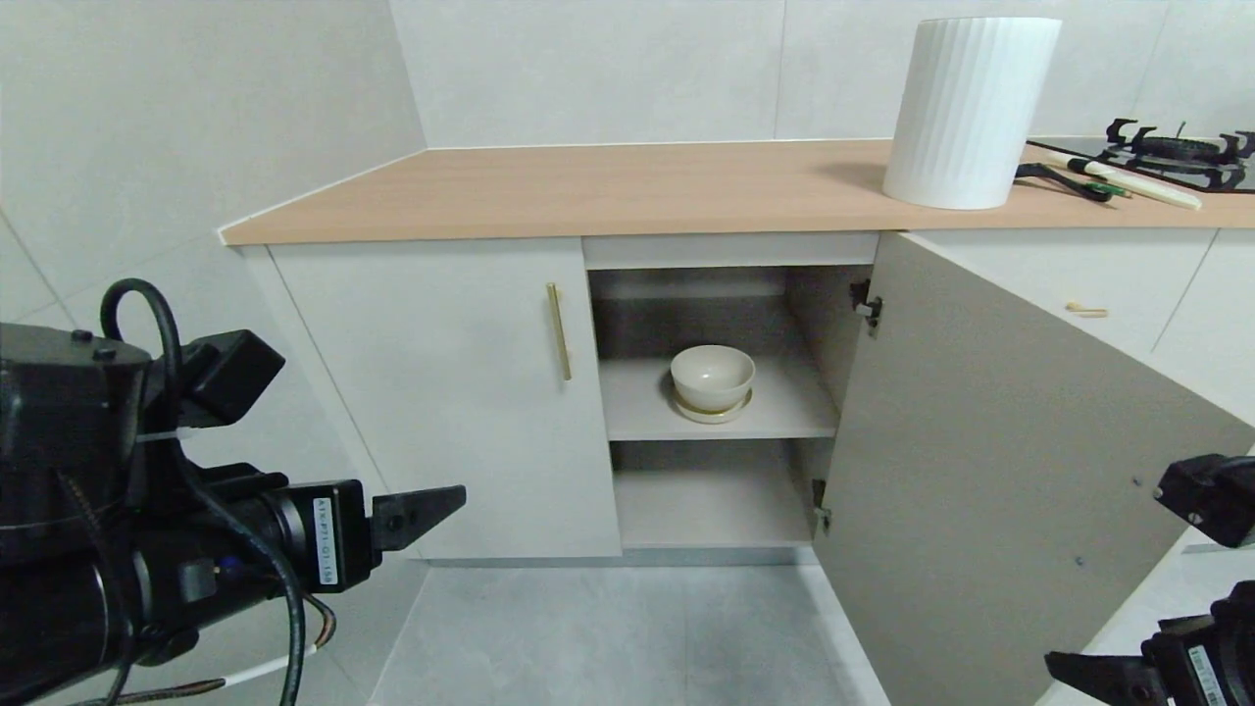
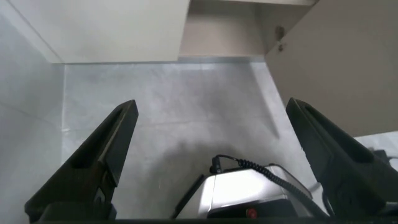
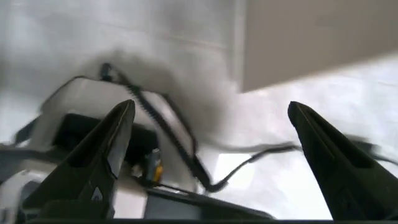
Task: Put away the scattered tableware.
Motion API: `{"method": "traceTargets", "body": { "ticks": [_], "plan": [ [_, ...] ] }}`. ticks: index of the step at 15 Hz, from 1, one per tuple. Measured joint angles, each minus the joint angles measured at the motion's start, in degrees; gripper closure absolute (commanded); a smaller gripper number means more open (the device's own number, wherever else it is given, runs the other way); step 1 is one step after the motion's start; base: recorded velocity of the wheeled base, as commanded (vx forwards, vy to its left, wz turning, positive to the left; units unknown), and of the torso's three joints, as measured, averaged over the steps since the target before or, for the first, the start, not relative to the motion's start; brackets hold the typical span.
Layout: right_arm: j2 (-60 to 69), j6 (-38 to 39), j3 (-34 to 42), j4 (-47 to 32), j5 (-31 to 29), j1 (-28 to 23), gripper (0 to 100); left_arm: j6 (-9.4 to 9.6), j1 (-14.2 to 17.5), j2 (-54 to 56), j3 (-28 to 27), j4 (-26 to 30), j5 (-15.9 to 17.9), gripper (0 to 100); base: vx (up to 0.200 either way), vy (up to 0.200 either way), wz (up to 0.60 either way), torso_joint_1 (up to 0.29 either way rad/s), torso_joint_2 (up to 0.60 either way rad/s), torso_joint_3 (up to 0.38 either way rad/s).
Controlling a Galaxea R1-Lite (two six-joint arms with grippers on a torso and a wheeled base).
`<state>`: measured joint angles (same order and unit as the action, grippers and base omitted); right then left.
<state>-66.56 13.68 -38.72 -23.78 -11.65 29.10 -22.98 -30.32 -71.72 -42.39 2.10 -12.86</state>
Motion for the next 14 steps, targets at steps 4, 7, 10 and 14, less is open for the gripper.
{"method": "traceTargets", "body": {
  "ticks": [4, 7, 10, 14],
  "plan": [
    [1.6, -1.3, -4.4, -10.9, -1.8, -2.4, 0, -0.01, 0.0, 0.0, 0.2, 0.0, 0.1, 0, 0.0, 0.0, 0.0, 0.0, 0.0, 0.0],
    [2.3, -1.4, -6.8, -12.3, -7.6, -7.0, 0, -0.01, 0.0, 0.0, 0.2, -0.1, 0.1, 0, 0.0, 0.0, 0.0, 0.0, 0.0, 0.0],
    [2.3, -3.7, -7.2, -11.3, -10.5, -11.8, 0, -0.01, 0.0, 0.0, 0.2, -0.1, 0.1, 0, 0.0, 0.0, 0.0, 0.0, 0.0, 0.0],
    [0.9, -5.4, -7.0, -3.8, -11.8, -19.7, 0, -0.01, 0.0, 0.0, 0.2, -0.1, 0.1, 0, 0.0, 0.0, 0.0, 0.0, 0.0, 0.0]
  ]
}}
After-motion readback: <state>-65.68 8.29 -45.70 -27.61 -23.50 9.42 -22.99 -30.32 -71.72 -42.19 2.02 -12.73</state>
